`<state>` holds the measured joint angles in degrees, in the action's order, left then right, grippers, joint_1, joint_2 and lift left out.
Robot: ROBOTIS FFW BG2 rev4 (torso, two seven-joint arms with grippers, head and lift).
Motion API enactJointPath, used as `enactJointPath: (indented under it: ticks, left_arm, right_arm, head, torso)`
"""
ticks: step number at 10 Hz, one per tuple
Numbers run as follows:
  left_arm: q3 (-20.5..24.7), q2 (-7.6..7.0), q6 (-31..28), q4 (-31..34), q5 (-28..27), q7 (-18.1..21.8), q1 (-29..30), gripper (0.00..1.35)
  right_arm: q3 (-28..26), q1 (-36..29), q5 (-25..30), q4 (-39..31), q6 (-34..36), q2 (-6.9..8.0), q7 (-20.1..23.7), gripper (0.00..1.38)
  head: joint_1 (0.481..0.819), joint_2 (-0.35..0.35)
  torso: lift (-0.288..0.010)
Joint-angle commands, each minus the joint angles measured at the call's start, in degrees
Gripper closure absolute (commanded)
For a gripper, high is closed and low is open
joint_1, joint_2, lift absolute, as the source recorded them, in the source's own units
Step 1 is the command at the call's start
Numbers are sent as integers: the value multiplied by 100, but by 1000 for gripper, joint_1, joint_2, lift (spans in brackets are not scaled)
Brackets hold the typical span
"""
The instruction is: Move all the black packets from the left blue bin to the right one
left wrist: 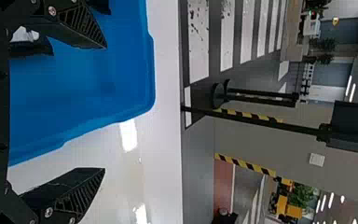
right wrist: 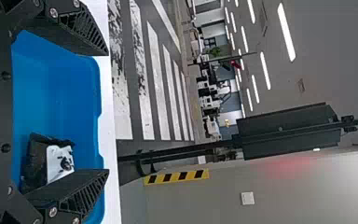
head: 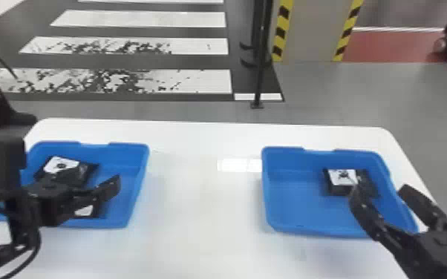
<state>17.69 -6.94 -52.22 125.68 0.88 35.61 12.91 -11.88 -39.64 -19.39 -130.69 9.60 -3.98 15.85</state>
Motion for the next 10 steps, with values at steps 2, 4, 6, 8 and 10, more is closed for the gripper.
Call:
enactJointPath:
  ticks: [2,4,6,8,10]
  left_arm:
    - [254,0,-445,-200,-362,-19,-82,133]
    - [242,0,-1162,-355,-865,-72,-349,133]
    - [139,-88,-1429,-875,-1139,-89,-828,133]
    - [139,-114,-1935,-1114,-1379,-133,-1081,130]
    - [48,-185,-2428,-1466,-1527,-151,-1348,124]
  right_arm:
    - [251,-479,-187,-128,-33,20,-3,139]
    - [273,-451,-267,-114,38,-6,15,140]
    - [285,-423,-278,-86,108,-6,50,140]
    - [285,-380,-335,-30,150,-6,85,140]
    - [285,-366,-358,-16,178,-15,85,142]
  head:
    - [695,71]
    - [695,141]
    - [695,178]
    - [695,198]
    - [695,216]
  torso:
    - [-150]
    - [-150]
    - [-150]
    - [-150]
    - [-150]
